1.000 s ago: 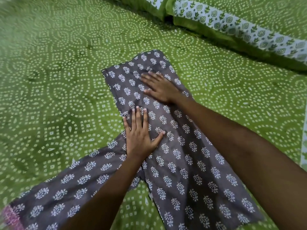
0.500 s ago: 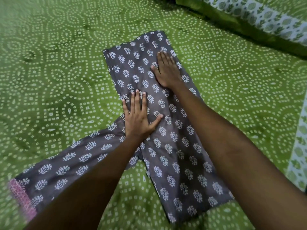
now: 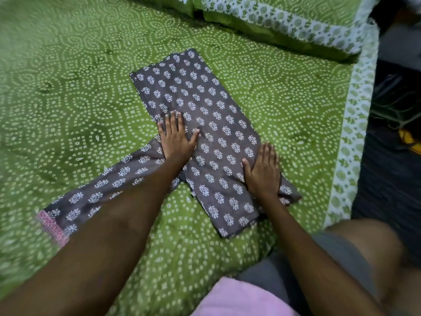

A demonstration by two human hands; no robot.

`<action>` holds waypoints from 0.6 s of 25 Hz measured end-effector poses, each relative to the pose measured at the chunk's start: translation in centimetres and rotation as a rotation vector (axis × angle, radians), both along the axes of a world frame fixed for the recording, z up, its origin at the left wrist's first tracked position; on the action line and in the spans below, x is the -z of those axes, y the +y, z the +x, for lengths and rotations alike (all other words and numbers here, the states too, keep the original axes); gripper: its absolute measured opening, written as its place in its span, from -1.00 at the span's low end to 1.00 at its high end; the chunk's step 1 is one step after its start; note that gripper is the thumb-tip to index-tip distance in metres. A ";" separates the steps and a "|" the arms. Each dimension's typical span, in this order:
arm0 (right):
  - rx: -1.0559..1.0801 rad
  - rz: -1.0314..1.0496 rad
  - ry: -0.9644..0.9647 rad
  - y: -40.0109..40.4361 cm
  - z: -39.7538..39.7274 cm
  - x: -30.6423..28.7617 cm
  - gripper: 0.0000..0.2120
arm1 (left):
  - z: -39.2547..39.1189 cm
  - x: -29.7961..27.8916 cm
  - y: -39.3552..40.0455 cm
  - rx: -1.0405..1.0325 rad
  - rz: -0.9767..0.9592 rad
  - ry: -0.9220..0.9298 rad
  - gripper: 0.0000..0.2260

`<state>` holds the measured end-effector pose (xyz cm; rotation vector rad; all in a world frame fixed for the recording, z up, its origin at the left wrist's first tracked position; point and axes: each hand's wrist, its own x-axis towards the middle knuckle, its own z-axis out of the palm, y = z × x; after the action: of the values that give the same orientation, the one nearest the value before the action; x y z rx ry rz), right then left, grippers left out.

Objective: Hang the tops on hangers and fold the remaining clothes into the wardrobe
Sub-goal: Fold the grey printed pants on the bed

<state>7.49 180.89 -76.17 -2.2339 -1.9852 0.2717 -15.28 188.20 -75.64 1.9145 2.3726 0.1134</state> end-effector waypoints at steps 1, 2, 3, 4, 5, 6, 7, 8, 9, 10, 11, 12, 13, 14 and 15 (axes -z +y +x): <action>0.033 -0.008 -0.004 -1.2 -0.4 -0.2 -0.30 | 1.0 -0.3 -0.9 -0.041 -0.020 -0.028 -0.32; -0.028 -0.004 -0.005 -2.4 -1.0 -0.4 -0.31 | 2.5 -0.5 -2.2 -0.064 -0.033 -0.064 -0.33; -0.174 -0.002 -0.016 -3.6 -1.4 -0.2 -0.34 | 4.2 -0.5 -4.0 -0.052 -0.038 -0.100 -0.35; -0.356 -0.007 -0.052 -4.6 -1.4 0.1 -0.35 | 6.0 -0.1 -6.2 0.000 -0.035 -0.124 -0.37; -0.493 -0.012 -0.101 -5.0 -0.6 0.3 -0.32 | 7.8 0.5 -8.7 0.083 -0.014 -0.138 -0.39; -0.555 -0.017 -0.139 -4.7 0.7 0.5 -0.25 | 9.3 0.9 -11.7 0.186 0.010 -0.151 -0.41; -0.562 0.004 -0.159 -4.3 2.0 0.4 -0.19 | 10.4 1.1 -14.6 0.289 0.020 -0.150 -0.43; -0.530 0.000 -0.167 -3.9 3.3 0.3 -0.17 | 11.0 1.3 -17.1 0.371 0.016 -0.146 -0.43; -0.464 -0.011 -0.174 -3.7 4.2 0.0 -0.16 | 10.9 1.4 -19.0 0.423 -0.010 -0.133 -0.43; -0.372 -0.005 -0.171 -3.5 4.8 0.0 -0.17 | 10.2 1.4 -20.3 0.441 -0.034 -0.110 -0.42; -0.274 -0.005 -0.159 -3.4 5.0 0.0 -0.17 | 9.0 1.3 -21.1 0.429 -0.049 -0.090 -0.40; -0.183 -0.009 -0.144 -3.4 4.8 -0.1 -0.17 | 7.7 1.4 -21.5 0.386 -0.040 -0.074 -0.38; -0.114 -0.016 -0.135 -3.6 4.4 -0.1 -0.16 | 6.2 1.3 -21.8 0.331 -0.020 -0.055 -0.37; -0.068 -0.011 -0.131 -3.9 4.1 0.0 -0.15 | 4.7 1.2 -22.0 0.279 -0.012 -0.042 -0.37; -0.037 0.007 -0.127 -4.2 4.0 0.1 -0.16 | 3.5 0.9 -22.1 0.242 -0.019 -0.034 -0.36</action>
<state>11.48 176.68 -76.31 -2.2645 -2.0876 0.1297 -11.83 166.06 -76.51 2.1524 2.0930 0.1040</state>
